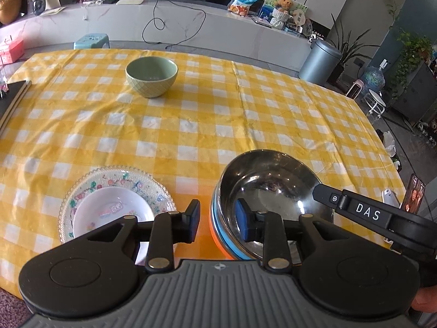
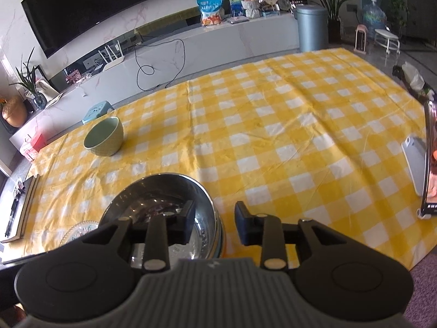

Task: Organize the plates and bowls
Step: 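Lower the nested bowls beside the plate stack and open both grippers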

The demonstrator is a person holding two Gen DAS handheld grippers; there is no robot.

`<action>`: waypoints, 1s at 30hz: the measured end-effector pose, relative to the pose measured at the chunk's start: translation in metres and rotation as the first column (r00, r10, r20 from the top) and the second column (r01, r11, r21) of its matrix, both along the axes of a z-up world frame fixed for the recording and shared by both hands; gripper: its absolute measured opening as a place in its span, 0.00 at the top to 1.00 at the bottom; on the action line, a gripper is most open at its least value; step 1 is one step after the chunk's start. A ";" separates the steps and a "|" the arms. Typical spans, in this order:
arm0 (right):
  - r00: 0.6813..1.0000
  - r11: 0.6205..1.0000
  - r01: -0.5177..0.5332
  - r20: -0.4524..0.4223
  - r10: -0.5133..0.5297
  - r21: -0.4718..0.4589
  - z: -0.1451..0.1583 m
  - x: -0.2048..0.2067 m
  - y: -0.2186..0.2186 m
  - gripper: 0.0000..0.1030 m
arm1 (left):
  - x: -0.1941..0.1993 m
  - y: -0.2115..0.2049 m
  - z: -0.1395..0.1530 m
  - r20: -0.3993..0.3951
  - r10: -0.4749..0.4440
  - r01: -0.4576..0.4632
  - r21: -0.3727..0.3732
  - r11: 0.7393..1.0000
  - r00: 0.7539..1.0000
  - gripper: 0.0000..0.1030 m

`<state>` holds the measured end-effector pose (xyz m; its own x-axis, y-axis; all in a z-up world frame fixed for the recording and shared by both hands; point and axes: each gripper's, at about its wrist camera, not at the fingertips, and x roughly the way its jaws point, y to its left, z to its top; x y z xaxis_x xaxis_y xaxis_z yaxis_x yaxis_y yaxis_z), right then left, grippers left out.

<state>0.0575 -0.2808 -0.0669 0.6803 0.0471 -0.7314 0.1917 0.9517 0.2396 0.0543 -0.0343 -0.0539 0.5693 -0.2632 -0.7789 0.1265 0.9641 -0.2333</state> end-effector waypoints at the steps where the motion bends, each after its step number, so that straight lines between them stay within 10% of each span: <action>1: 1.000 1.000 -0.004 0.006 0.004 -0.006 0.001 0.000 0.001 0.64 | 0.000 0.001 0.002 0.005 0.001 -0.001 0.005 1.000 1.000 0.67; 30: 0.973 0.973 -0.229 0.034 0.229 0.007 0.031 0.115 0.078 0.52 | 0.095 0.065 0.023 0.053 0.016 -0.020 0.059 0.998 0.998 0.62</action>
